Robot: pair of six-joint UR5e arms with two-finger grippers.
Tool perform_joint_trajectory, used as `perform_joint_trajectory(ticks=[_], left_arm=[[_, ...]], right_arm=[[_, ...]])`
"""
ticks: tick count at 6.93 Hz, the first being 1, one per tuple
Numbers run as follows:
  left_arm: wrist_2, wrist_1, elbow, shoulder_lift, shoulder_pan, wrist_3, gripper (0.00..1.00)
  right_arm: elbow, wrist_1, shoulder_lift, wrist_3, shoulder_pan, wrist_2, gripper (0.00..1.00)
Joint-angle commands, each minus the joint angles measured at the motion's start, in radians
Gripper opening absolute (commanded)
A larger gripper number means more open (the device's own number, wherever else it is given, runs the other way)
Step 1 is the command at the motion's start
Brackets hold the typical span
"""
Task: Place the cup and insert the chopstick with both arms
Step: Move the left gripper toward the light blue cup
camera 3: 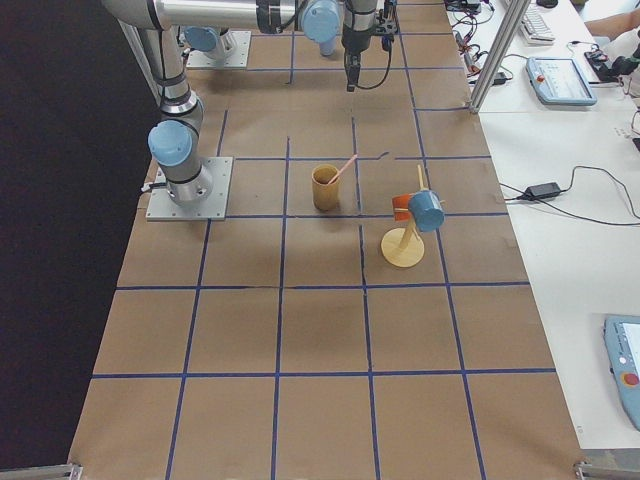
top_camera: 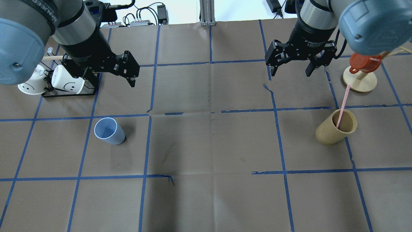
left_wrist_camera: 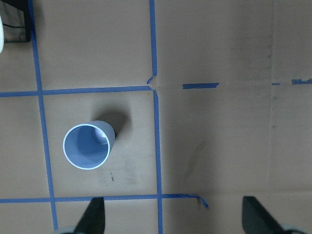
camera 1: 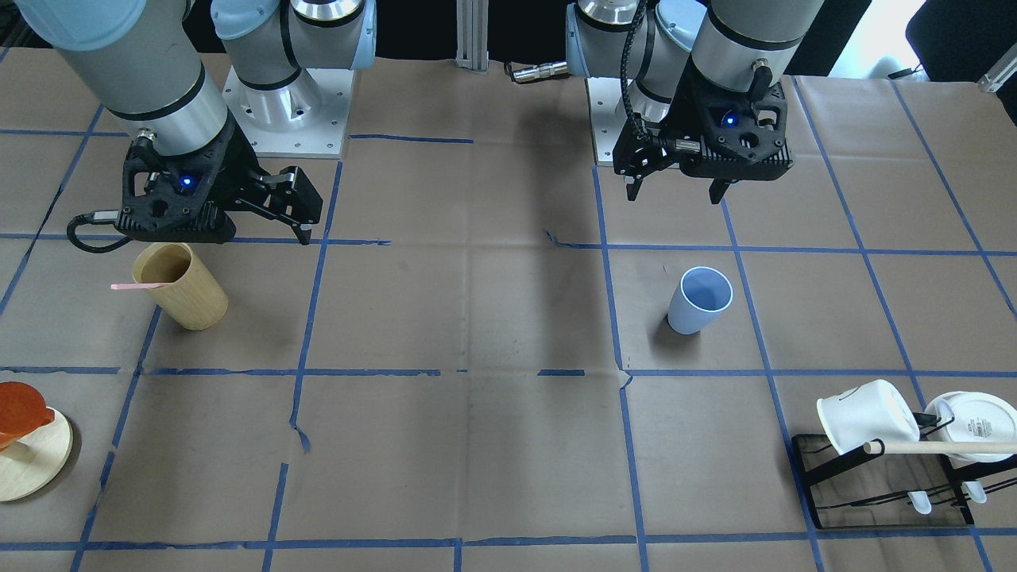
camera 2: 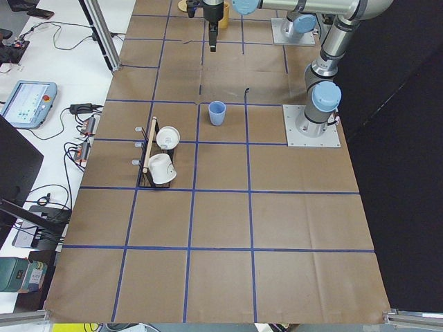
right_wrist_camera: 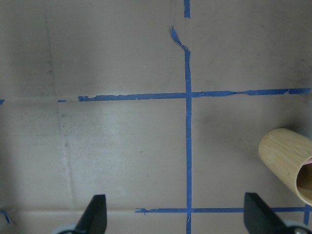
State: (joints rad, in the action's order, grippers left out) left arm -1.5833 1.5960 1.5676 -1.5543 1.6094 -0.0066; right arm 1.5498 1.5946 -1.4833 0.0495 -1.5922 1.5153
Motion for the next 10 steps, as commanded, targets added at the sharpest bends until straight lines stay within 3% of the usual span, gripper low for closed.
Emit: perform_joint_trajectory(ticks=[1, 6, 10], left_arm=[[0.002, -0.001, 0.008, 0.002, -0.009, 0.008, 1.00], [0.002, 0.004, 0.050, -0.007, -0.238, 0.269, 1.00], [0.002, -0.264, 0.319, -0.001, -0.348, 0.404, 1.00]], right_arm=[[-0.005, -0.001, 0.018, -0.003, 0.000, 0.008, 1.00], [-0.023, -0.001, 0.009, 0.006, 0.001, 0.012, 1.00], [-0.010, -0.005, -0.012, -0.005, 0.005, 0.011, 1.00]])
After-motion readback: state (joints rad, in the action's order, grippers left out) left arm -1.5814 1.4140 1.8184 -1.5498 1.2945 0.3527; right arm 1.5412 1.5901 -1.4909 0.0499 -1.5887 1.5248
